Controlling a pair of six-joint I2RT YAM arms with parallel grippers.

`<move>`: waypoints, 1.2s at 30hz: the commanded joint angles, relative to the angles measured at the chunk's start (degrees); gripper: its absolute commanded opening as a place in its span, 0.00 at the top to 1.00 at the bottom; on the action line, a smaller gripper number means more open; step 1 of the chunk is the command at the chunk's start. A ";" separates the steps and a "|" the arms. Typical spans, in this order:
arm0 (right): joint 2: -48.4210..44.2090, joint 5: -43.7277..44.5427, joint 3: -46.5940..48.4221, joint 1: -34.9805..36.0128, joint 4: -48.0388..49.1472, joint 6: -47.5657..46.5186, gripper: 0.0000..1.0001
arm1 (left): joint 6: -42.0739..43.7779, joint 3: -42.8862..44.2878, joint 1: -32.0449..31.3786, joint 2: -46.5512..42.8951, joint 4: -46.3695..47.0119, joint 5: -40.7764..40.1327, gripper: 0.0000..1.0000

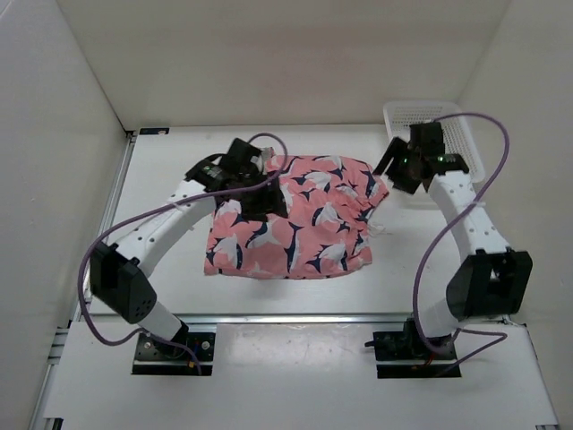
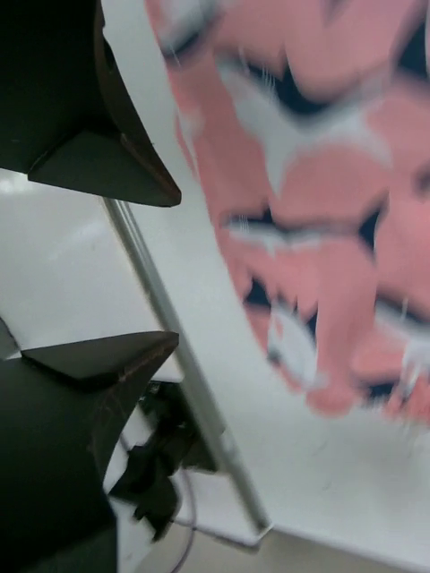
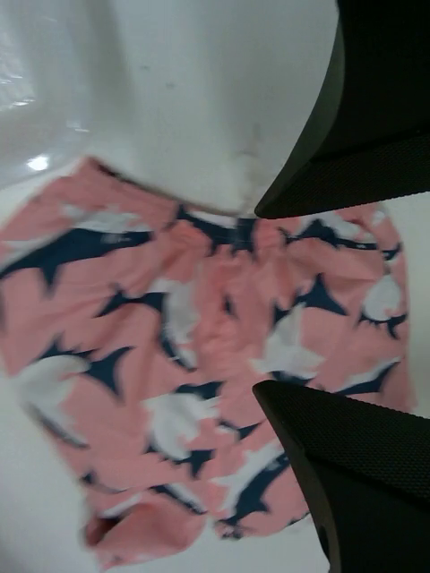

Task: Fold and stack the shorts
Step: Flatten the shorts out

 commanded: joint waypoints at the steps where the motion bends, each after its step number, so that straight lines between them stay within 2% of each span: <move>1: -11.87 -0.65 -9.29 4.31 -3.18 0.05 0.28 | -0.23 -4.19 6.24 -8.75 -3.37 -7.58 0.34; 3: -15.94 -1.26 -16.06 6.25 -3.18 3.98 0.32 | -3.19 -10.76 9.22 -12.18 -4.07 -9.70 0.45; 4: -20.13 -1.26 -22.70 8.44 -3.18 5.75 0.35 | -4.26 -13.24 10.11 -13.41 -4.85 -10.40 0.48; 7: -29.27 -4.32 -32.84 9.95 -1.25 14.25 0.41 | -10.49 -23.69 12.75 -17.89 -4.86 -10.41 0.44; 8: -31.66 -5.38 -39.32 9.95 -0.55 16.56 0.42 | -12.42 -26.51 12.76 -18.95 -4.34 -10.41 0.42; 9: -33.95 -6.69 -42.34 9.95 0.50 18.41 0.42 | -14.18 -29.23 13.37 -20.96 -3.38 -10.41 0.32; 11: -39.49 -9.34 -47.01 9.95 3.23 22.44 0.37 | -17.88 -36.62 14.86 -22.47 -1.53 -8.84 0.24; 12: -40.55 -10.04 -50.07 9.34 4.20 22.99 0.35 | -18.94 -38.47 15.48 -23.17 -0.30 -8.83 0.13; 13: -41.17 -10.65 -50.80 8.73 4.73 23.00 0.35 | -19.47 -41.10 16.88 -23.18 0.23 -8.83 0.02; 14: -41.18 -11.18 -50.81 8.72 4.73 23.00 0.33 | -19.47 -42.17 17.59 -23.18 0.76 -9.35 0.00; 18: -37.15 -12.51 -51.34 8.20 5.87 22.47 0.32 | -19.47 -45.77 21.63 -20.02 3.13 -14.87 0.00; 20: -35.74 -13.03 -50.81 8.20 7.45 21.94 0.29 | -19.22 -48.06 23.73 -18.61 7.08 -14.37 0.00; 23: -33.98 -13.03 -51.50 7.67 9.47 22.56 0.25 | -18.60 -47.02 25.24 -15.80 9.98 -14.37 0.00; 27: -30.64 -15.40 -54.75 5.30 15.44 24.67 0.25 | -17.10 -43.33 25.77 -10.01 11.04 -14.89 0.00; 34: -25.72 -11.11 -54.24 4.77 16.86 24.67 0.26 | -17.10 -40.33 23.83 -4.90 12.10 -14.81 0.30; 35: -25.19 -10.49 -54.24 4.77 16.86 24.67 0.28 | -17.10 -39.81 23.83 -4.37 12.10 -14.81 0.36; 36: -25.18 -10.49 -54.24 4.77 16.86 24.67 0.28 | -17.10 -39.81 23.83 -4.37 12.10 -14.81 0.49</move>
